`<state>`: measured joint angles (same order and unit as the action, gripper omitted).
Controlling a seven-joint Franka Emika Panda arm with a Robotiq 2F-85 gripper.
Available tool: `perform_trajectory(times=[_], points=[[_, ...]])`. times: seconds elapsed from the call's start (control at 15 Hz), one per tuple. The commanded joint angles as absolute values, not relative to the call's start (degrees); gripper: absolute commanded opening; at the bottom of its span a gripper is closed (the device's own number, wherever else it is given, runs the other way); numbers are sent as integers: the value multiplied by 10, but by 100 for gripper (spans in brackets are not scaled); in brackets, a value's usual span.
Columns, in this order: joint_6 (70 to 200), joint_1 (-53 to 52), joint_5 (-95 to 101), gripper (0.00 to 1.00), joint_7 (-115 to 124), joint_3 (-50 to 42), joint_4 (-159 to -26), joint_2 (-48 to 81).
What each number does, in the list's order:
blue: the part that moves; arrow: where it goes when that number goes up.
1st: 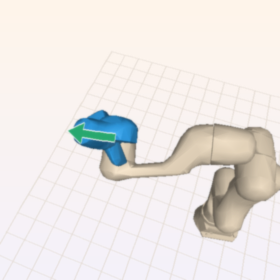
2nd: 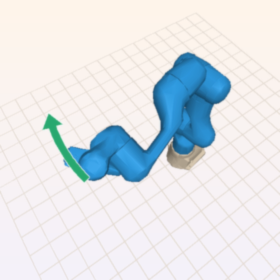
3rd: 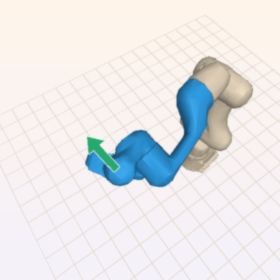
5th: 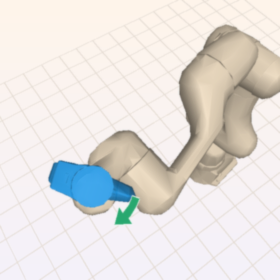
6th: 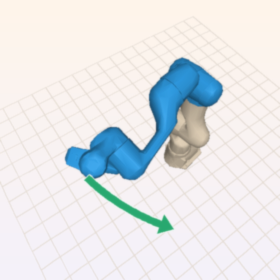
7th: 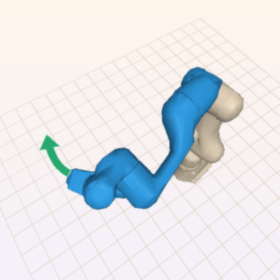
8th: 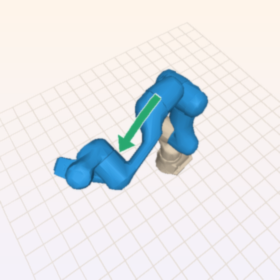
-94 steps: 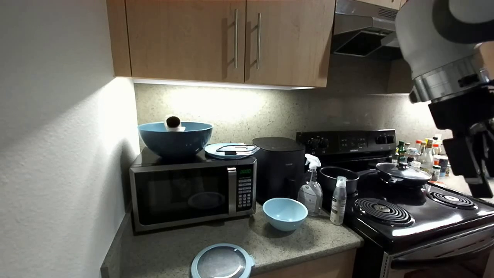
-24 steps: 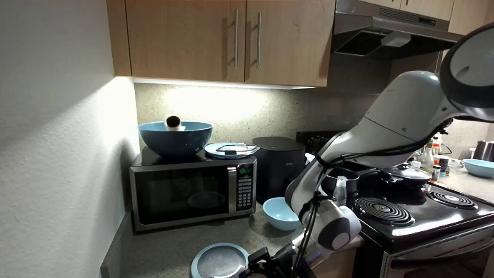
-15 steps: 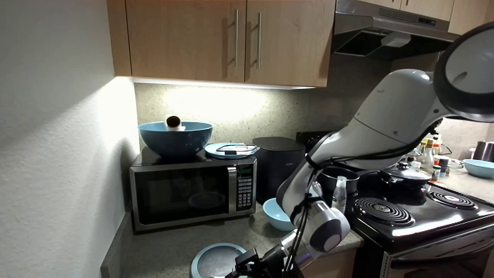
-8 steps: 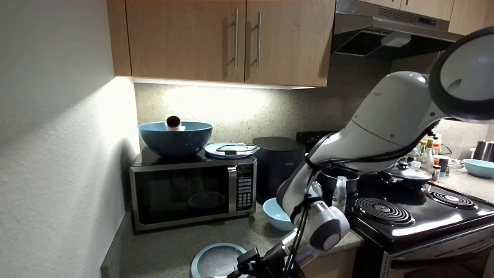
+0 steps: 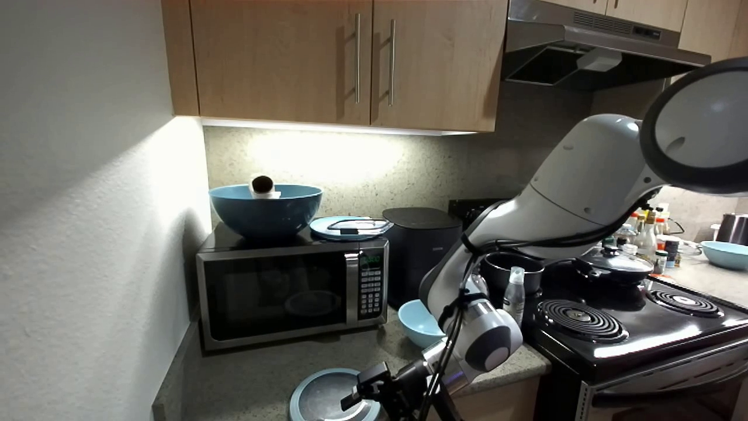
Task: Put the lid on the blue bowl then remove it
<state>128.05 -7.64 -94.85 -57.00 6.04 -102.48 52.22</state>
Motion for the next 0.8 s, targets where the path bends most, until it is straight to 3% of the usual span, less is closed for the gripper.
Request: perform_trajectory(times=[0.0,0.13,0.2,0.27,0.33,0.4,0.6,0.73], points=[[1243,-69,-949,100,-542,57,-1011,532],[1233,-69,-947,74,-532,54,-1008,533],[1232,-71,-940,67,-516,50,-1008,532],[1237,-73,-941,91,-490,48,-1017,527],[1242,-74,-943,92,-467,47,-1025,524],[1244,-77,-947,82,-505,47,-1012,531],[1245,-78,-945,98,-487,44,-1009,535],[1239,-78,-941,100,-500,42,-978,559]])
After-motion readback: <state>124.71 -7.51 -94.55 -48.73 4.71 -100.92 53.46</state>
